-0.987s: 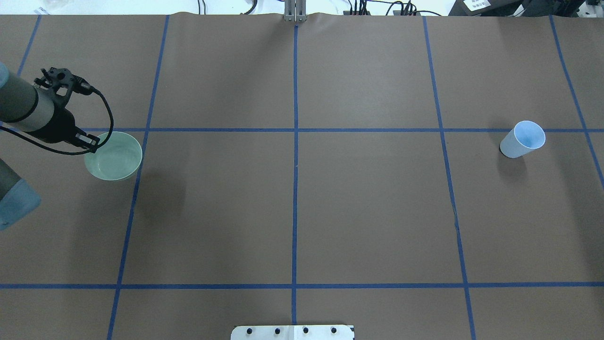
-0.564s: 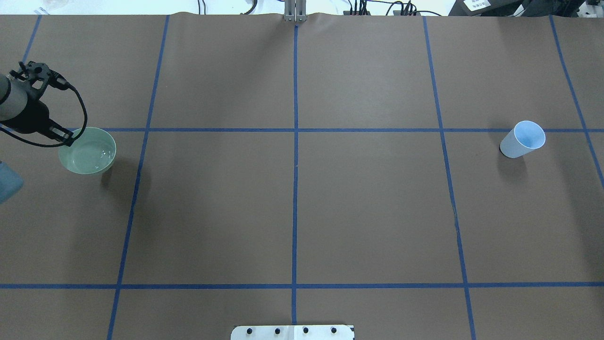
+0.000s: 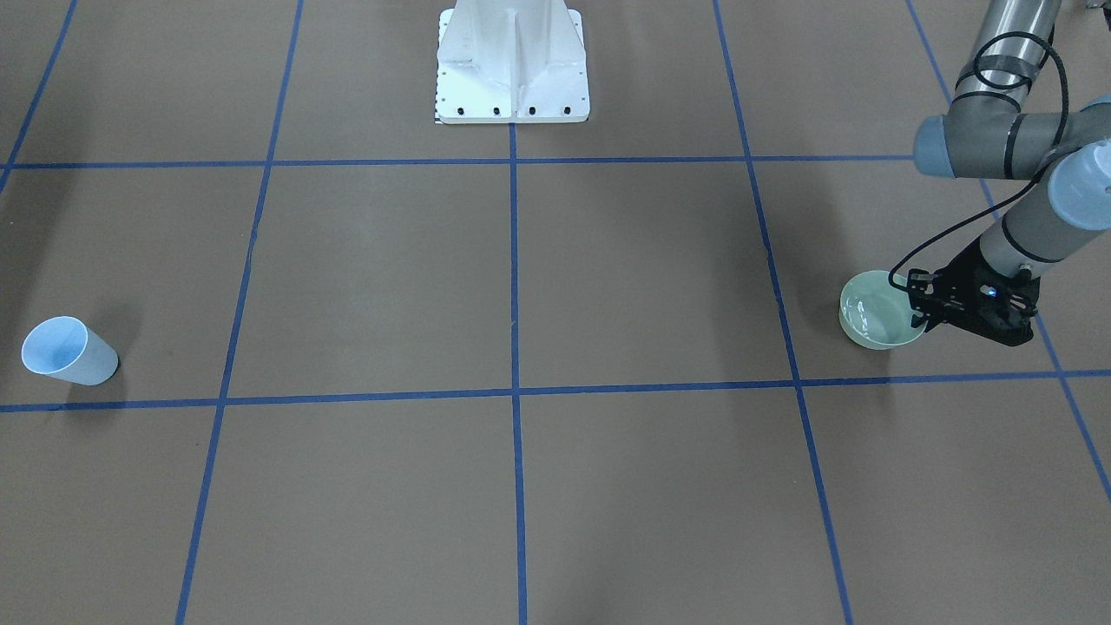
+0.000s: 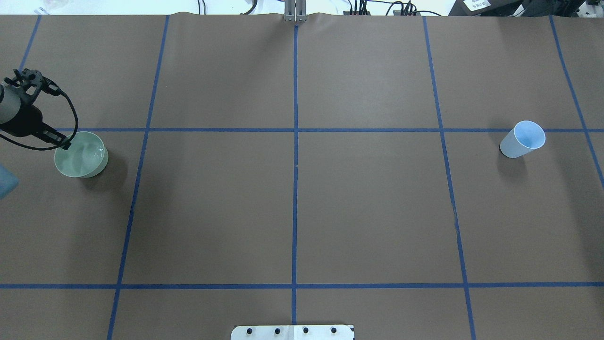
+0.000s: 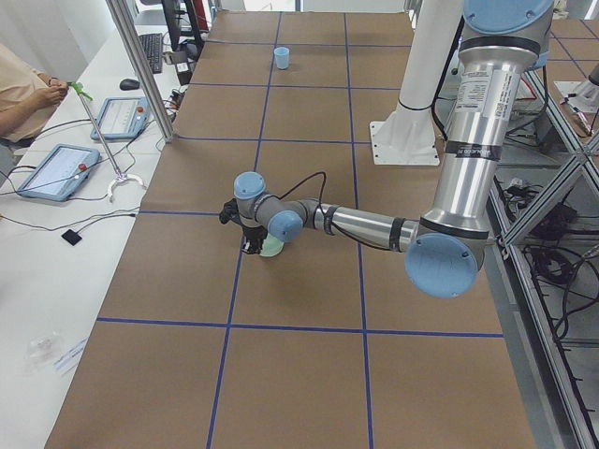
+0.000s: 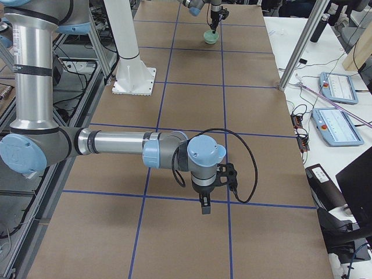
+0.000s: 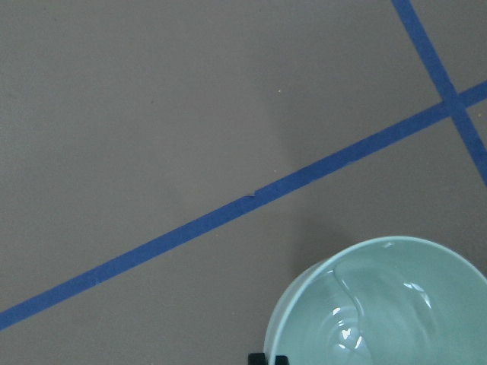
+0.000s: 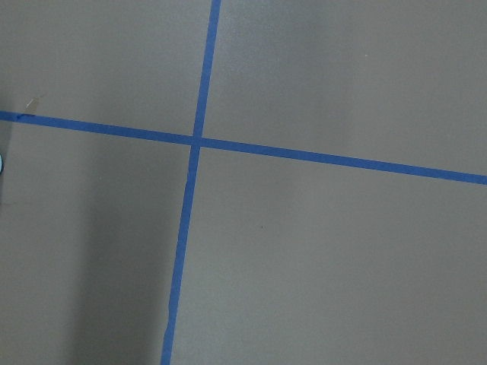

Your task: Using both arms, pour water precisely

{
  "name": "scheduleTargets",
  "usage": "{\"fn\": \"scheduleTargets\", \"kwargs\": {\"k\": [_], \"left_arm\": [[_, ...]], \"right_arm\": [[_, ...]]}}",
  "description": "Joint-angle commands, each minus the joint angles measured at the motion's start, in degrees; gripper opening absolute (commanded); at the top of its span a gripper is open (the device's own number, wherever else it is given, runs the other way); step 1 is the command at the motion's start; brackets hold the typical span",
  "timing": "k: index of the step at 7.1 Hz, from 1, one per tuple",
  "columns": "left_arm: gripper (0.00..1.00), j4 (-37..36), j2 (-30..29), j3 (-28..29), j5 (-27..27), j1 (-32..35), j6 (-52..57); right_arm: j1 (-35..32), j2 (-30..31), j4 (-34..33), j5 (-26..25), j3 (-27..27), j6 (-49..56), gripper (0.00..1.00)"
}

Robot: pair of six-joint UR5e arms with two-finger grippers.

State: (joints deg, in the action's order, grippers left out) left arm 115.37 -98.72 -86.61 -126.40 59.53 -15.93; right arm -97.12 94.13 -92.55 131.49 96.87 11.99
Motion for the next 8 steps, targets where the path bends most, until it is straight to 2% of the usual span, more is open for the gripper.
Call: {"fn": "scheduleTargets", "kwargs": {"k": [1, 3, 4, 5, 7, 8], "left_arm": [[1.0, 0.9, -0.1, 0.3, -1.9, 1.1, 0.1], [1.0, 0.5, -0.2, -0.6, -6.1, 6.3, 0.1], [1.0, 0.2, 0.2, -2.3, -6.1, 10.2, 0.4], [1.0, -0.6, 0.5, -2.4, -6.2, 14.9, 5.2], [1.0, -18.2, -0.2, -3.3, -6.8, 25.7, 27.7], [1.0, -24.8, -0.3, -3.1, -6.6, 28.9, 35.6]], "right_arm": [[0.0, 0.0, 0.0, 0.1, 0.1, 0.0, 1.0], [0.0, 0.0, 0.0, 0.1, 0.0, 0.0, 1.0], [0.0, 0.1, 0.0, 0.1, -0.1, 0.0, 1.0], [0.0, 0.4, 0.0, 0.1, -0.1, 0.0, 1.0], [0.0, 0.4, 0.0, 0.1, -0.3, 0.0, 1.0], [0.0, 0.4, 0.0, 0.1, -0.3, 0.0, 1.0]]}}
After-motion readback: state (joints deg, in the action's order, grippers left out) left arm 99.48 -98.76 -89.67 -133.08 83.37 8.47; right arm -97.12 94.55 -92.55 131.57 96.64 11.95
